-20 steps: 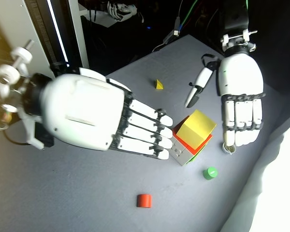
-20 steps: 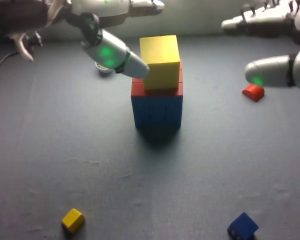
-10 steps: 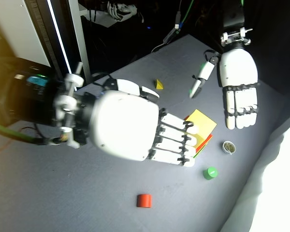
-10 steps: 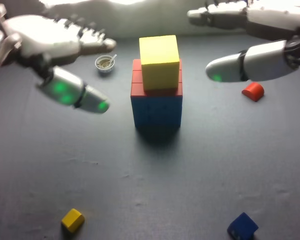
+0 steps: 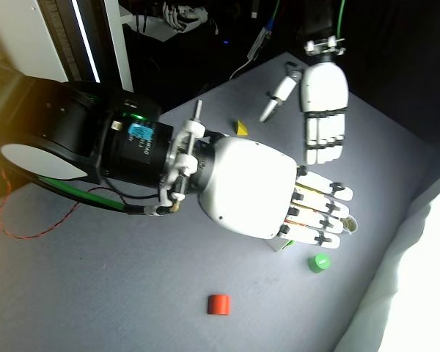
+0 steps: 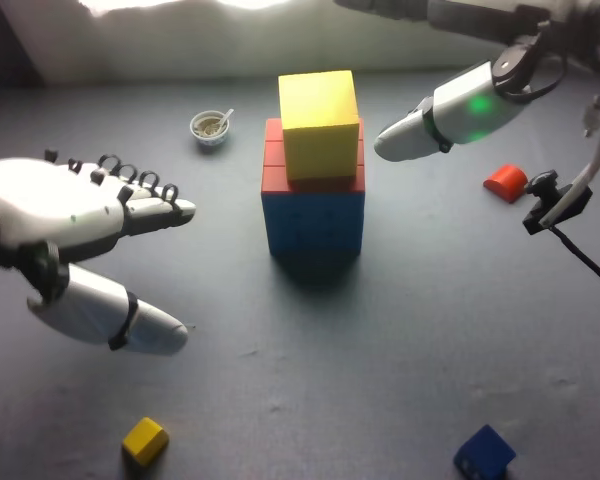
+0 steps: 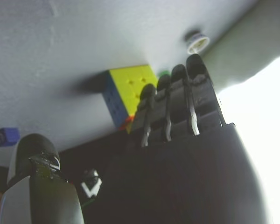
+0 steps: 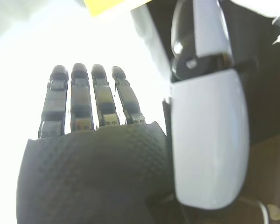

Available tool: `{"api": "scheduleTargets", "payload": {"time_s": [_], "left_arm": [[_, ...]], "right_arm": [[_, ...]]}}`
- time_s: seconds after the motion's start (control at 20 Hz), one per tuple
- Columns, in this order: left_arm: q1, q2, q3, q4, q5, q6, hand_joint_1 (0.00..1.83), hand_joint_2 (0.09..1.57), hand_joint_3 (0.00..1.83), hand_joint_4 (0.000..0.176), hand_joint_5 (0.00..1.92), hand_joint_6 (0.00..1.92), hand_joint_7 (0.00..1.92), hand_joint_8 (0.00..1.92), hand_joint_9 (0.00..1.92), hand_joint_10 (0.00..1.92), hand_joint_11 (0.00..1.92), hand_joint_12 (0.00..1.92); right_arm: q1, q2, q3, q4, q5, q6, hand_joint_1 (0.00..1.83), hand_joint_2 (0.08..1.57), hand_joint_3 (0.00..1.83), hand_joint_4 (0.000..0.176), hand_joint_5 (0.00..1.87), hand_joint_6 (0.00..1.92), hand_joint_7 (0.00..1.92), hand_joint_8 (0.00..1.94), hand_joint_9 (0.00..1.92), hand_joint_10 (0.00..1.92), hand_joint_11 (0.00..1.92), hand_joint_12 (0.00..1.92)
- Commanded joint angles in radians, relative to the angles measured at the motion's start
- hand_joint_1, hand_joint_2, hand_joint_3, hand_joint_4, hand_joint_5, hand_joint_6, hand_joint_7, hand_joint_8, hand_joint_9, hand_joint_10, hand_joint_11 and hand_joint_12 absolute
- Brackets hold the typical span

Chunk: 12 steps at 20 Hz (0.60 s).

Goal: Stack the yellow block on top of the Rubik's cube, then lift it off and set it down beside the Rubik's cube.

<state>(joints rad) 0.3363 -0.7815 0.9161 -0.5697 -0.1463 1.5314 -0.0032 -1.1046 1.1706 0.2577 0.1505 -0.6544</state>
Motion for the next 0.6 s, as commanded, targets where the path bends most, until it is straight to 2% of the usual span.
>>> {"api": "scheduleTargets", "payload": {"time_s": [0.0, 0.05, 0.1, 0.2, 0.25, 0.3, 0.35, 0.4, 0.5, 0.55], "left_arm": [[0.007, 0.025, -0.006, 0.044, -0.187, -0.057, 0.14, 1.01, 0.00, 0.000, 0.00, 0.00, 0.00, 0.00, 0.02, 0.00, 0.00, 0.16], [0.027, 0.041, -0.029, 0.113, -0.204, -0.122, 0.13, 1.02, 0.00, 0.000, 0.00, 0.00, 0.01, 0.00, 0.04, 0.00, 0.00, 0.21], [0.034, 0.050, -0.041, 0.162, -0.208, -0.163, 0.13, 1.02, 0.00, 0.000, 0.00, 0.00, 0.00, 0.00, 0.03, 0.00, 0.00, 0.18], [0.051, 0.073, -0.075, 0.359, -0.221, -0.336, 0.11, 1.03, 0.00, 0.000, 0.00, 0.00, 0.00, 0.00, 0.02, 0.00, 0.00, 0.17], [0.064, 0.083, -0.091, 0.531, -0.242, -0.478, 0.12, 1.02, 0.00, 0.000, 0.00, 0.00, 0.03, 0.00, 0.05, 0.00, 0.00, 0.26], [0.074, 0.089, -0.102, 0.646, -0.244, -0.581, 0.13, 1.02, 0.00, 0.000, 0.00, 0.00, 0.04, 0.00, 0.07, 0.00, 0.00, 0.29], [0.084, 0.098, -0.116, 0.740, -0.249, -0.650, 0.13, 1.03, 0.00, 0.000, 0.00, 0.00, 0.01, 0.00, 0.04, 0.01, 0.00, 0.23], [0.092, 0.107, -0.128, 0.811, -0.258, -0.713, 0.16, 1.03, 0.00, 0.000, 0.00, 0.00, 0.03, 0.00, 0.06, 0.00, 0.00, 0.26], [0.104, 0.131, -0.146, 1.022, -0.300, -0.897, 0.18, 1.04, 0.00, 0.000, 0.00, 0.00, 0.04, 0.00, 0.06, 0.00, 0.00, 0.26], [0.110, 0.142, -0.147, 1.111, -0.337, -0.983, 0.15, 1.04, 0.00, 0.000, 0.00, 0.00, 0.04, 0.00, 0.06, 0.00, 0.00, 0.26]], "right_arm": [[0.025, 0.005, 0.005, 0.026, 0.113, 0.005, 1.18, 0.93, 0.00, 0.000, 0.00, 0.00, 0.00, 0.00, 0.00, 0.00, 0.00, 0.00], [0.036, -0.004, 0.009, 0.045, 0.097, 0.005, 1.18, 0.94, 0.00, 0.000, 0.00, 0.00, 0.00, 0.00, 0.00, 0.00, 0.00, 0.00], [0.041, -0.008, 0.011, 0.055, 0.092, 0.005, 1.16, 0.97, 0.00, 0.000, 0.00, 0.00, 0.00, 0.00, 0.00, 0.00, 0.01, 0.00], [0.053, -0.018, 0.020, 0.112, 0.080, 0.005, 1.22, 0.98, 0.00, 0.000, 0.00, 0.00, 0.00, 0.00, 0.00, 0.00, 0.02, 0.01], [0.056, -0.026, 0.029, 0.142, 0.064, 0.005, 1.25, 0.99, 0.00, 0.000, 0.00, 0.00, 0.00, 0.00, 0.00, 0.00, 0.04, 0.03], [0.058, -0.034, 0.037, 0.156, 0.034, 0.005, 1.24, 0.99, 0.00, 0.000, 0.00, 0.00, 0.00, 0.00, 0.00, 0.00, 0.01, 0.29], [0.057, -0.042, 0.047, 0.169, 0.007, 0.006, 1.22, 0.99, 0.00, 0.000, 0.00, 0.00, 0.00, 0.00, 0.00, 0.00, 0.00, 0.44], [0.055, -0.049, 0.055, 0.178, -0.005, 0.006, 1.20, 1.00, 0.00, 0.000, 0.00, 0.00, 0.00, 0.00, 0.00, 0.00, 0.00, 0.48], [0.051, -0.059, 0.068, 0.203, -0.009, 0.009, 1.17, 1.01, 0.00, 0.000, 0.00, 0.00, 0.00, 0.00, 0.00, 0.00, 0.00, 0.49], [0.051, -0.063, 0.071, 0.204, -0.009, 0.013, 1.19, 1.00, 0.00, 0.000, 0.03, 0.01, 0.02, 0.00, 0.02, 0.01, 0.00, 0.58]]}}
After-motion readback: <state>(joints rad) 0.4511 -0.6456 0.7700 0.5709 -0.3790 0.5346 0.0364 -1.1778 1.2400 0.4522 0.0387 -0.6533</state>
